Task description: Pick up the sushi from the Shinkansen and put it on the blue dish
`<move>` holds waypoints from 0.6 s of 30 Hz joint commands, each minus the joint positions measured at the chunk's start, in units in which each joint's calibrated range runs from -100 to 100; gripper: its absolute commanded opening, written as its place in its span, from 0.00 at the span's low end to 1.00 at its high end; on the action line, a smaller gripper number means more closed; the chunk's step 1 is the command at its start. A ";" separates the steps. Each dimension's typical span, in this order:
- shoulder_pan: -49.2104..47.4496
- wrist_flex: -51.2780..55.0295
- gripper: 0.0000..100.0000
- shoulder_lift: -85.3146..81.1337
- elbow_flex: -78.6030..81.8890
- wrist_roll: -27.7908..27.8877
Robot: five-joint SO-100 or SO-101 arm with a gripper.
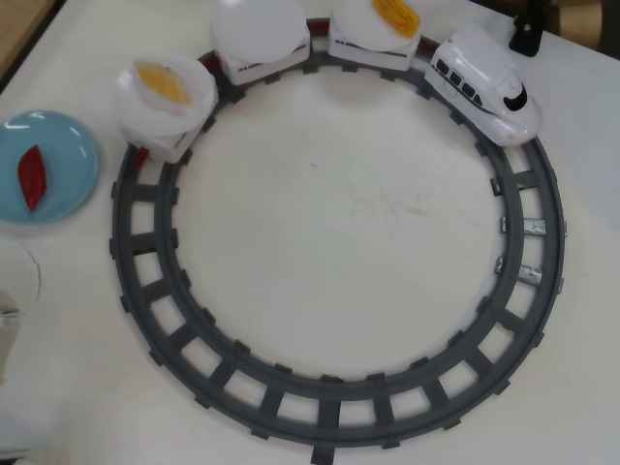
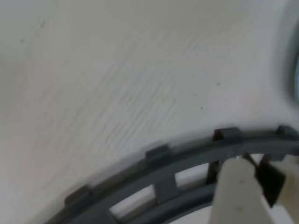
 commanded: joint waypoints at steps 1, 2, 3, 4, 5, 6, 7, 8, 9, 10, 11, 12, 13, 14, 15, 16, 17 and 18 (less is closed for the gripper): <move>-0.86 -3.45 0.03 -6.62 8.61 -0.38; -0.86 -4.64 0.03 -7.86 10.78 -0.43; -1.22 -5.57 0.03 -9.02 12.85 -0.43; -1.30 -6.25 0.03 -9.69 14.74 -0.43; -1.30 -7.01 0.03 -10.27 16.28 -0.43; -1.30 -8.03 0.03 -10.93 18.08 -0.43; -1.30 -8.88 0.03 -11.43 19.97 -0.43; -1.30 -9.90 0.03 -12.01 21.87 -0.43; -1.30 -11.18 0.03 -12.67 23.58 -0.43; -1.30 -12.28 0.03 -13.34 25.20 -0.43; -1.30 -13.21 0.03 -14.08 26.56 -0.43; -1.30 -14.32 0.03 -14.91 27.73 -0.43; -1.30 -15.25 0.03 -15.74 28.90 -0.48; -1.30 -16.10 0.03 -16.57 30.16 -0.48; -1.30 -16.95 0.03 -17.40 31.70 -0.48; -1.30 -17.72 0.03 -18.15 33.41 -0.48; -1.30 -18.39 0.03 -18.98 35.30 -0.48; -1.30 -18.82 0.03 -19.89 37.11 -0.48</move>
